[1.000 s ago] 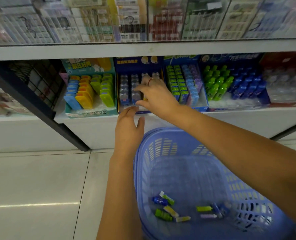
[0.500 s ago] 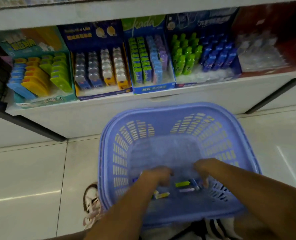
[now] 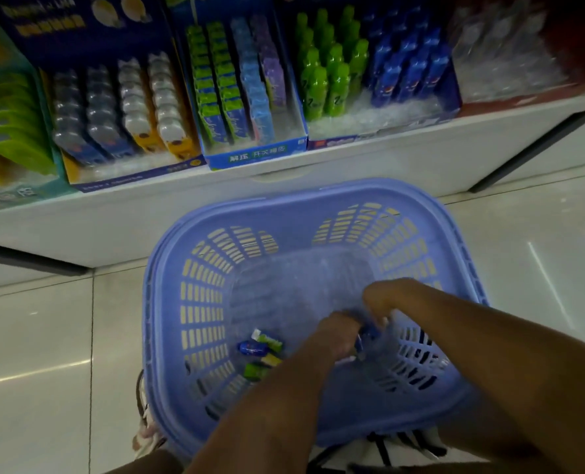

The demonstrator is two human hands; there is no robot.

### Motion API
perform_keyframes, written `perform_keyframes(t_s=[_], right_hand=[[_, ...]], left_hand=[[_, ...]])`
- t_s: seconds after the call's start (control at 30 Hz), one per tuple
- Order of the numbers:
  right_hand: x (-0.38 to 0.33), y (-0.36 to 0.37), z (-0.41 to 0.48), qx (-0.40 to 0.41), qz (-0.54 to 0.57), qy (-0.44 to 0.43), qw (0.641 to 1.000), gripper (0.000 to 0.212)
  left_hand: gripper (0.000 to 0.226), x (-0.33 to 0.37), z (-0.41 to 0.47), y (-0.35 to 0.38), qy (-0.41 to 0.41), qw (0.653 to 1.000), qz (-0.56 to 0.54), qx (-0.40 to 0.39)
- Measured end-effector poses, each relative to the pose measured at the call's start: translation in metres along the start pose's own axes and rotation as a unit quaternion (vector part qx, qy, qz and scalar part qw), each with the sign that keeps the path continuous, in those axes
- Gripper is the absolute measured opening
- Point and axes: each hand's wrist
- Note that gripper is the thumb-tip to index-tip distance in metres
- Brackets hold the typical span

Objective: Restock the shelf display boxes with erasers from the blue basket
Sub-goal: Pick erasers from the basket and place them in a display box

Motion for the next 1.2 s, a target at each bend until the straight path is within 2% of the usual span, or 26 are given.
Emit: perform_keyframes(t_s=[0.1,0.2,0.27,0.33,0.43,0.5,0.6,0.7,0.77,0.9,0.97,1.1,1.2], right_hand=[[0.000,-0.022,-0.013,-0.014,0.020,-0.027,0.999,0.012],[0.000,-0.042,-0.038,0.016,0.059,-0.064,0.996,0.025],[0.001,-0.059,-0.059,0.059,0.137,-0.095,0.984,0.025],[0.000,-0.076,-0.083,0.076,0.251,-0.137,0.955,0.024],[-0.010,-0.097,-0.118,0.090,0.386,-0.225,0.890,0.024],[-0.023,-0.109,-0.142,0.126,0.433,-0.287,0.845,0.017],[-0.053,-0.127,-0.179,0.202,0.468,-0.381,0.771,0.016],[-0.094,-0.144,-0.208,0.305,0.490,-0.460,0.674,0.019],[-0.122,-0.160,-0.217,0.382,0.473,-0.473,0.638,0.020],[-0.179,-0.194,-0.219,0.520,0.392,-0.429,0.625,0.016],[-0.206,-0.208,-0.212,0.573,0.325,-0.404,0.634,0.017],[-0.241,-0.226,-0.197,0.618,0.155,-0.337,0.693,0.019],[-0.246,-0.226,-0.189,0.619,0.066,-0.285,0.729,0.023]], left_hand=[[0.031,0.000,0.002,0.003,-0.019,0.999,-0.037,0.002],[0.028,-0.001,0.000,-0.001,-0.008,0.998,-0.058,0.012],[0.025,-0.006,-0.001,-0.010,0.027,0.998,-0.041,0.026],[0.023,-0.008,-0.010,-0.031,0.060,0.993,-0.078,0.058],[0.012,-0.009,-0.034,-0.078,0.072,0.969,-0.228,0.057],[0.014,-0.013,-0.059,-0.113,0.079,0.933,-0.348,0.051],[0.018,-0.026,-0.105,-0.157,0.122,0.856,-0.496,0.082],[0.013,-0.042,-0.149,-0.188,0.168,0.783,-0.582,0.139],[0.017,-0.051,-0.171,-0.201,0.196,0.749,-0.601,0.196],[0.028,-0.074,-0.203,-0.219,0.211,0.690,-0.606,0.336],[0.027,-0.085,-0.213,-0.225,0.210,0.649,-0.616,0.394],[0.029,-0.102,-0.221,-0.233,0.215,0.536,-0.681,0.449],[0.026,-0.109,-0.223,-0.235,0.213,0.478,-0.712,0.468]])
Point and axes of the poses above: each hand's wrist, its own z-axis towards the middle knuckle, its own y-axis out of the palm, x = y × z, and after that the axes turned 1 degree about -y, right-handed
